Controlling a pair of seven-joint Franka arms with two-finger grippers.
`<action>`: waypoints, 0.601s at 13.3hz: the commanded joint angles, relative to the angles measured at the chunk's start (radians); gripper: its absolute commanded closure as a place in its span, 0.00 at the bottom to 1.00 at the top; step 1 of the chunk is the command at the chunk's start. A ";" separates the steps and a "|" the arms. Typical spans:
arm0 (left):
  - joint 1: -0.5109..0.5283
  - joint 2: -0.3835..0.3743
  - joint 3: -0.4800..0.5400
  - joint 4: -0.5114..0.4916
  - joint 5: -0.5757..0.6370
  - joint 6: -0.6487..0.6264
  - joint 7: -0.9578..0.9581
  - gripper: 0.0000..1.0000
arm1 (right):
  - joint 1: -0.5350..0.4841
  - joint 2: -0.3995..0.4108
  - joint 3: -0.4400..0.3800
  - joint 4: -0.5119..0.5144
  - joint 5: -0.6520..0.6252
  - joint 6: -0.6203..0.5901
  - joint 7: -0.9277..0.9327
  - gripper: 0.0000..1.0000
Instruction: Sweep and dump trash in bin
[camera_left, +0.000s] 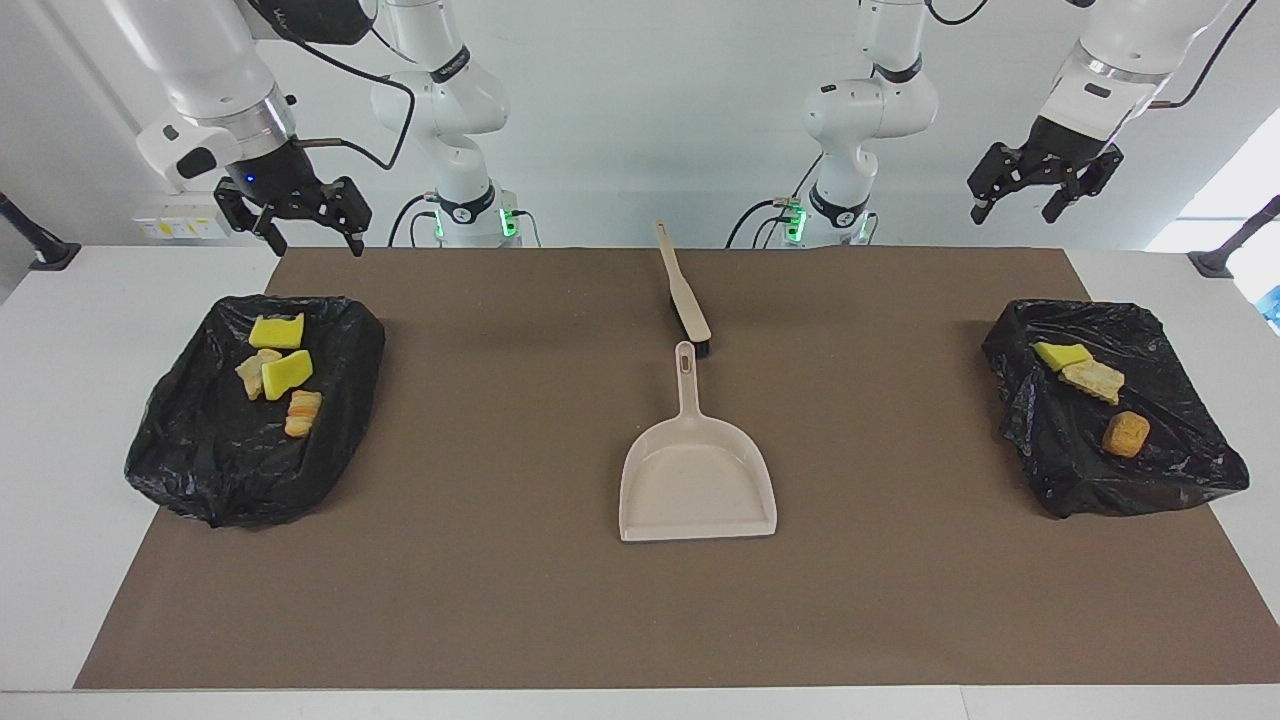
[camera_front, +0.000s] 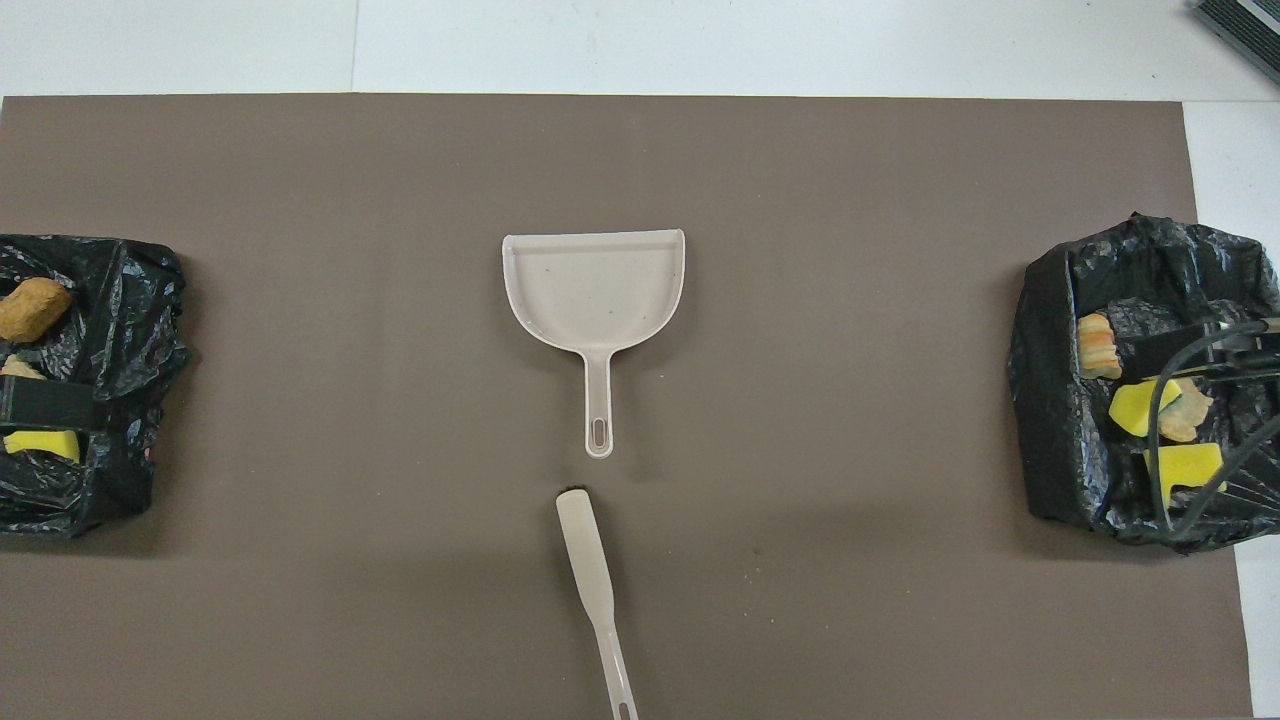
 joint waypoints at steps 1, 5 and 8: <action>-0.008 -0.017 0.015 -0.008 -0.009 0.005 0.009 0.00 | -0.005 0.000 0.004 0.001 0.018 -0.005 0.015 0.00; -0.006 -0.023 0.000 -0.002 -0.014 0.016 0.010 0.00 | -0.005 -0.001 0.003 -0.002 0.018 -0.005 0.015 0.00; -0.008 -0.026 0.002 -0.005 -0.014 0.016 0.003 0.00 | -0.006 -0.003 0.003 -0.003 0.018 -0.005 0.013 0.00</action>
